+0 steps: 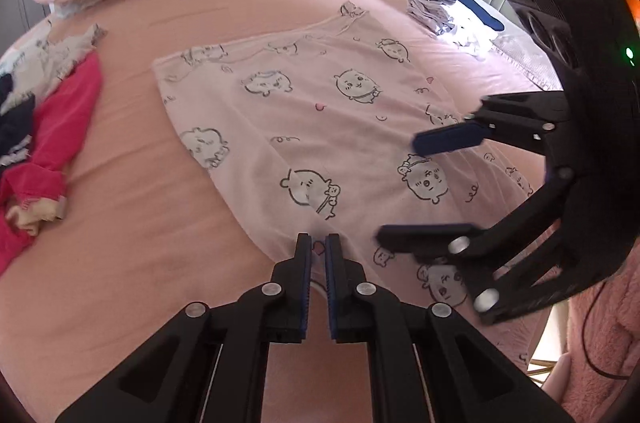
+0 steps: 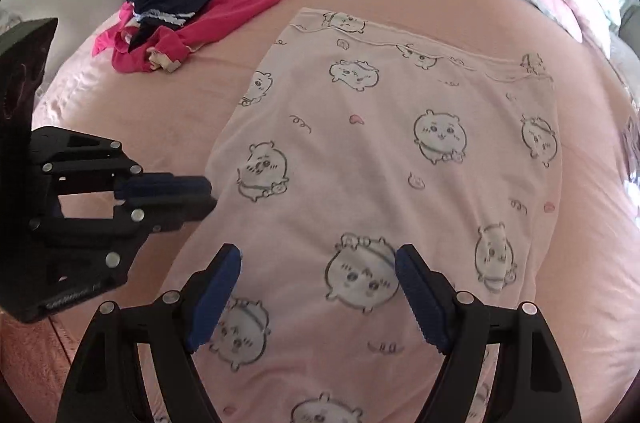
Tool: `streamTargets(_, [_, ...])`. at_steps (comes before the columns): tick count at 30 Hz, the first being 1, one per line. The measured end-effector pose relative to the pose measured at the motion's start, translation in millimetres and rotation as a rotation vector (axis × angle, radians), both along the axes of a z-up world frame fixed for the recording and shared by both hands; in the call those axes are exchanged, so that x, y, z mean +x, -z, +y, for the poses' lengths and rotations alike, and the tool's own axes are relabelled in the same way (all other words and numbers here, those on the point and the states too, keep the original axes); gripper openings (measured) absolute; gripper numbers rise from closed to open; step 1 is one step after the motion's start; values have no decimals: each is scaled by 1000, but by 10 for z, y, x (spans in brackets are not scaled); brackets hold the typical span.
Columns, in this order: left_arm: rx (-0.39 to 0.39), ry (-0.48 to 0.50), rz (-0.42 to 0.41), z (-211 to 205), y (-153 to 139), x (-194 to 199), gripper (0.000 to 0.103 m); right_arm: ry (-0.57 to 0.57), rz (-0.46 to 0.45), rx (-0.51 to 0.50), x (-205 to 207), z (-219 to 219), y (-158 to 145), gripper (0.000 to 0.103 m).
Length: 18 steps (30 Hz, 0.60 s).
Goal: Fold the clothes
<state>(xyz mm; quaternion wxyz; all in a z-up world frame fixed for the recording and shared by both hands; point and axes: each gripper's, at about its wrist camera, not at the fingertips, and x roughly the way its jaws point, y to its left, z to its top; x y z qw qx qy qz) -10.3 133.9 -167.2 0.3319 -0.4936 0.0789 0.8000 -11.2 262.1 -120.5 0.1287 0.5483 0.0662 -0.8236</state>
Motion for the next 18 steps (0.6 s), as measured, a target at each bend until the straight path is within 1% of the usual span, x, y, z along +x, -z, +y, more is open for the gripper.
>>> streamTargets(2, [-46,3,-37,-21,73,-46,7,-52,5,47,-101,-87,100,78])
streamTargets(4, [-106,-4,-64,-97,62,-69,9,-83,5,101,-124,-117,199,78])
streamTargets(6, [-153,-13,-84,-168,44,-87,8,-79,10,147,-88,-62,185,78])
streamTargets(8, [-154,-29,-82,-224,-1,-85,8,-58,14,196,-34,50,145,78])
streamTargets(9, [-152,-34,-69,-234,-35,-82,8,-40,14,204,-7,133,114,79])
streamTargets(10, [-145,-33,-42,-218,-87,-77,8,-22,13,198,15,209,79,79])
streamTargets(11, [-121,-31,-23,-199,-136,-78,8,-4,12,193,37,285,45,79])
streamTargets(13, [-31,-27,-17,-132,-198,-111,8,10,29,145,41,333,-23,79])
streamTargets(14, [-12,-27,-6,-78,-191,-128,8,14,39,116,37,345,-57,79])
streamTargets(16, [-26,-14,-13,34,-93,-182,8,9,51,80,-11,296,-63,79])
streamTargets(18, [-93,3,-47,96,36,-255,8,-10,43,49,-101,194,-3,78])
